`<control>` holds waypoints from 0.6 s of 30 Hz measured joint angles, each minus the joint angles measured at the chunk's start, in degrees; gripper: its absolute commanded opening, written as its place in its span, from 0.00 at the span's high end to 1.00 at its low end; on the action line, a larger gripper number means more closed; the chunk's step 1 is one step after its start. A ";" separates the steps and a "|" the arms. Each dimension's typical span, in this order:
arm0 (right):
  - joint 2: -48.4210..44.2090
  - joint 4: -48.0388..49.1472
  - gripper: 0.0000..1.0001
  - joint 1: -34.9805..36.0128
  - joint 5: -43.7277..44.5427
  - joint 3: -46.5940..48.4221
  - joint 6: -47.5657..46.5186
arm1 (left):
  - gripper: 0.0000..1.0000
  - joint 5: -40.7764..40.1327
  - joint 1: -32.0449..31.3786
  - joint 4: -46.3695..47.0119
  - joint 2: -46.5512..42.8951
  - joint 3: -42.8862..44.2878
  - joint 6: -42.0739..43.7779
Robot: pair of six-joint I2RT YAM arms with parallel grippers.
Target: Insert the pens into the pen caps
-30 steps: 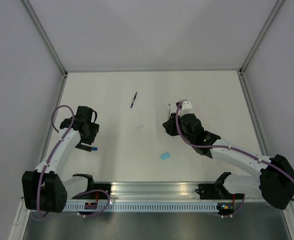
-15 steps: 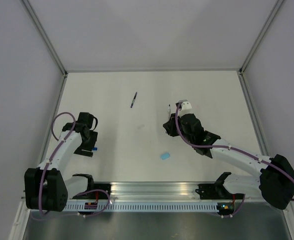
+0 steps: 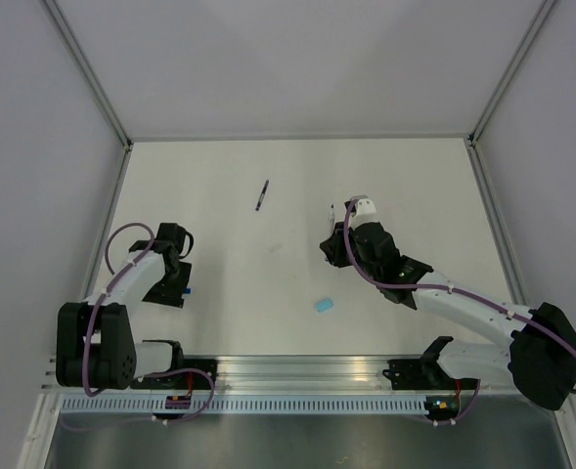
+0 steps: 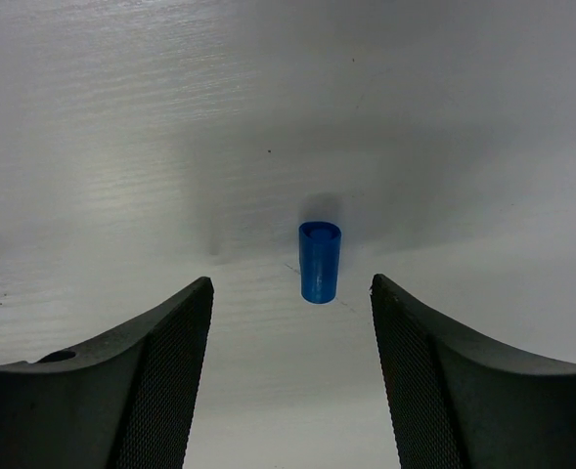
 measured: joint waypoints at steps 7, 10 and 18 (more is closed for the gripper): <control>-0.22 0.00 1.00 0.00 -0.02 0.00 -0.02 | 0.35 0.35 0.09 1.81 1.62 -1.53 -0.15; -0.22 -0.02 1.00 0.00 -0.07 0.09 -0.02 | 0.37 0.35 0.24 2.29 2.75 -1.62 -0.20; -0.26 -0.04 1.00 0.00 -0.07 0.09 -0.02 | 0.49 0.35 0.63 1.88 4.52 -0.83 -0.17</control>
